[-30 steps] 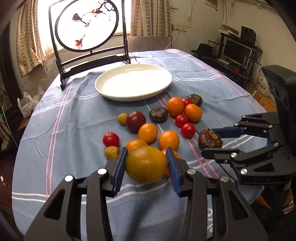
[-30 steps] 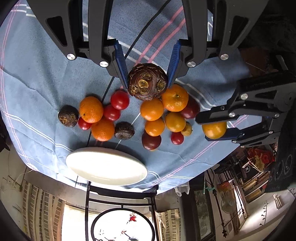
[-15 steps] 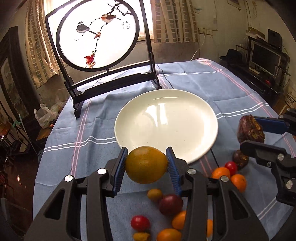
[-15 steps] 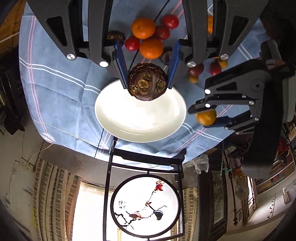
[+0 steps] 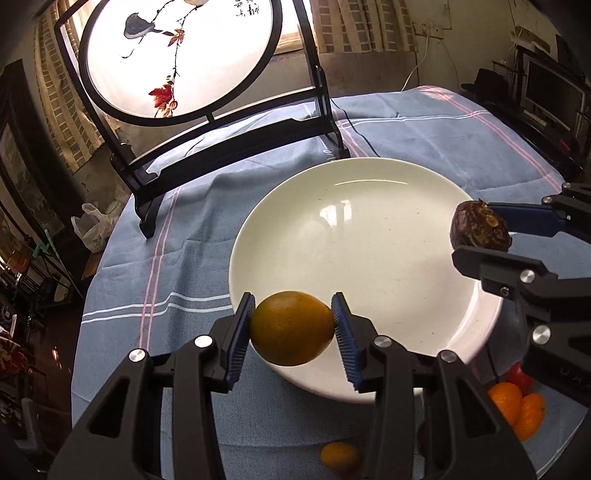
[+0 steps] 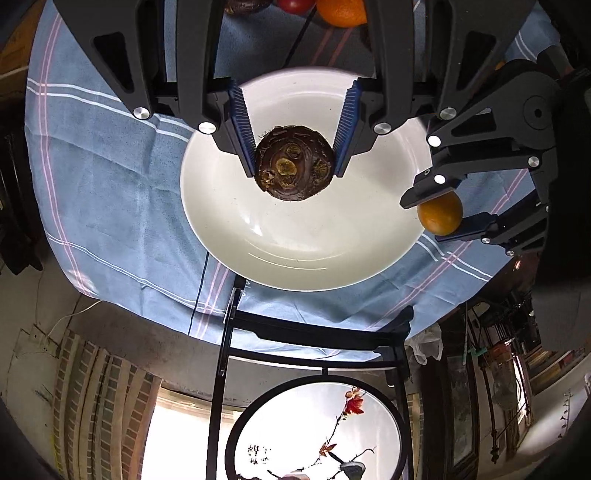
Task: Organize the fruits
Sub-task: 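Carry both fruits onto the white plate and open both grippers, then grasp a large orange with the right gripper while the left grasps a dark red plum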
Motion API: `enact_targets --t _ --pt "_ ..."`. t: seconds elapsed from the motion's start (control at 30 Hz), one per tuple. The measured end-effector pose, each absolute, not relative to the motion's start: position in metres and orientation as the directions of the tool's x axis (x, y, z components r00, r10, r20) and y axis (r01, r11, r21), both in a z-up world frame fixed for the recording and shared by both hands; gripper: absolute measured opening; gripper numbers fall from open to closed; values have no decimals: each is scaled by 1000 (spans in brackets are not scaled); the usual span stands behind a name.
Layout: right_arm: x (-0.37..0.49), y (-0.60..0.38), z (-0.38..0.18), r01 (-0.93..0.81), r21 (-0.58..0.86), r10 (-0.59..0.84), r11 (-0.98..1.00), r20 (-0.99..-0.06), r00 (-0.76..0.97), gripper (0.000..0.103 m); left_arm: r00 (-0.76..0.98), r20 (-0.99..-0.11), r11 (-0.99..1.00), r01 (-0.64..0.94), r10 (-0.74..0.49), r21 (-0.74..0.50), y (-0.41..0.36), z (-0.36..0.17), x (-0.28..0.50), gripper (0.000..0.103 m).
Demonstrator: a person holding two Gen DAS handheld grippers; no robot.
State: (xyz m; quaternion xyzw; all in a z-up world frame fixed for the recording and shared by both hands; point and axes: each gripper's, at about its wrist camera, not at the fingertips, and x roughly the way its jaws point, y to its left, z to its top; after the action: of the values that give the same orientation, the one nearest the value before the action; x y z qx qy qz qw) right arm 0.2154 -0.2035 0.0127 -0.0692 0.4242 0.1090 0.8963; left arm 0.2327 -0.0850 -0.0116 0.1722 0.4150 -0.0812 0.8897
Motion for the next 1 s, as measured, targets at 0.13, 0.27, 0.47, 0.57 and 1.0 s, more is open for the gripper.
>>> enact_targets --t 0.13,0.27,0.47,0.57,1.0 --pt "234 -204 2 -243 -26 127 970 -795 593 42 619 -785 927 286 14 242 -89 -22 249 42" --pt "245 -204 -8 -239 -31 117 971 -806 581 43 598 -800 924 285 35 253 -92 -35 262 42" --pt "258 -204 -11 -220 -65 82 973 -797 598 54 592 -804 922 276 58 270 -94 -42 272 69" --pt "256 -208 0 -211 -57 89 976 -778 622 60 609 -792 927 271 43 259 -91 -34 270 74" --pt "161 -215 33 -276 -14 175 961 -742 647 73 700 -711 946 270 -66 178 -53 11 194 83"
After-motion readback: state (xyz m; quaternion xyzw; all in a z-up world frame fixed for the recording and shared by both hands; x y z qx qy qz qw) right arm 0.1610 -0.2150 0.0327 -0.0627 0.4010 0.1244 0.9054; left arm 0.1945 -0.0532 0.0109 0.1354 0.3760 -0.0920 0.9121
